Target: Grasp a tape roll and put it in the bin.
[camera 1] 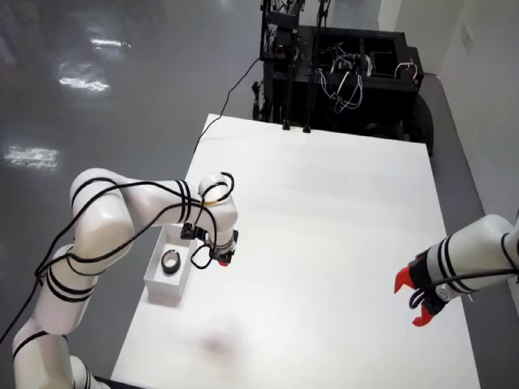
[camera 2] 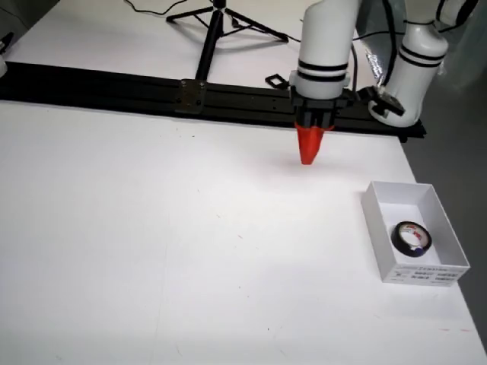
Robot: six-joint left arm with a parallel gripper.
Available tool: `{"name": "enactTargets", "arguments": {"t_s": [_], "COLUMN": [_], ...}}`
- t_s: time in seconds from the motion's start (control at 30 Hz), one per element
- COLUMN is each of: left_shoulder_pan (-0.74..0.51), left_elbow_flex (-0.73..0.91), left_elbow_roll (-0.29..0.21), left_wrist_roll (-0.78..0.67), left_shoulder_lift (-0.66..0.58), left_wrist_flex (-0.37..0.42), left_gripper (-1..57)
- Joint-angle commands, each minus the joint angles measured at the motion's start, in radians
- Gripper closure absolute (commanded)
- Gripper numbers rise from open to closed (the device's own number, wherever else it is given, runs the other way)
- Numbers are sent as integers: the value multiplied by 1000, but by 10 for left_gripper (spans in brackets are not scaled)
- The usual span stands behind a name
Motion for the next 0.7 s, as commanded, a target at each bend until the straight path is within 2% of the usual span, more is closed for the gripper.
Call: {"name": "enactTargets", "arguments": {"t_s": [0.03, 0.43, 0.7], "left_shoulder_pan": [-334, -529, -608], "left_elbow_flex": [-47, -44, -35], "left_elbow_roll": [43, 20, -44], "left_wrist_roll": [36, 117, 234], "left_shoulder_lift": [-57, -187, -251], "left_wrist_flex": [12, 23, 44], "left_gripper": [570, 570, 570]}}
